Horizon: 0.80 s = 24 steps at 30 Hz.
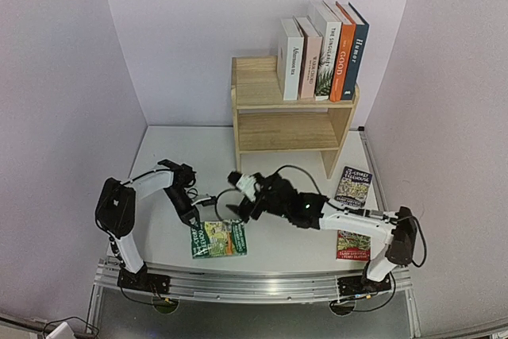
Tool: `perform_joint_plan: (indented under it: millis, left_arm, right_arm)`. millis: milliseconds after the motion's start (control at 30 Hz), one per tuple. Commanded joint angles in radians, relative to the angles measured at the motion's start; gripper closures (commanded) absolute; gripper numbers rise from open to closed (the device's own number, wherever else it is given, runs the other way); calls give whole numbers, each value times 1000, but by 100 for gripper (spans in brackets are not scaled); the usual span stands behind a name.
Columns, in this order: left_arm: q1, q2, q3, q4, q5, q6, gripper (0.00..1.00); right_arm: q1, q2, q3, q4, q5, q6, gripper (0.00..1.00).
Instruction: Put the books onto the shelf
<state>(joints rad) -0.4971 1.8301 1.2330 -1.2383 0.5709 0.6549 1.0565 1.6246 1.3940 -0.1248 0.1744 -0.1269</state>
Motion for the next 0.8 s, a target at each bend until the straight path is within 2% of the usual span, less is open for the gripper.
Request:
perform_joint_plan:
  millis: [0,133,233,300,400,467,633,700,767]
  left_arm:
    - [82,83,148,-185,320,-69,100]
    - [84,147,158,-222,358,-94,100]
    - [88,183,168,-241,390,-92,100]
    - [99,217,200,-301,460,-53,100]
    - [130,261,255,-401,529,9,100]
    - [148,273,255,-409,537,11,100]
    - [159,277,234,-401,548,6,100]
    - [159,282,237,-405,549,9,100]
    - [160,287,235,-410,552,17,100]
  right_arm:
    - [199,139,-98,-13,139,-289,2]
    - [309,193,-188,99,239,-418,2]
    - [342,221,-242,228,293,-486,2]
    - [358,269,-249,294,345,-515,2]
    - [371,369,-259,482,514,-605,2]
    - [372,432,-255,615,609,-680,2]
    - [371,530,-211,685,664,-682,2]
    - [371,555,-198,704,715,-686,11]
    - [369,580,-188,730,767,-713,25]
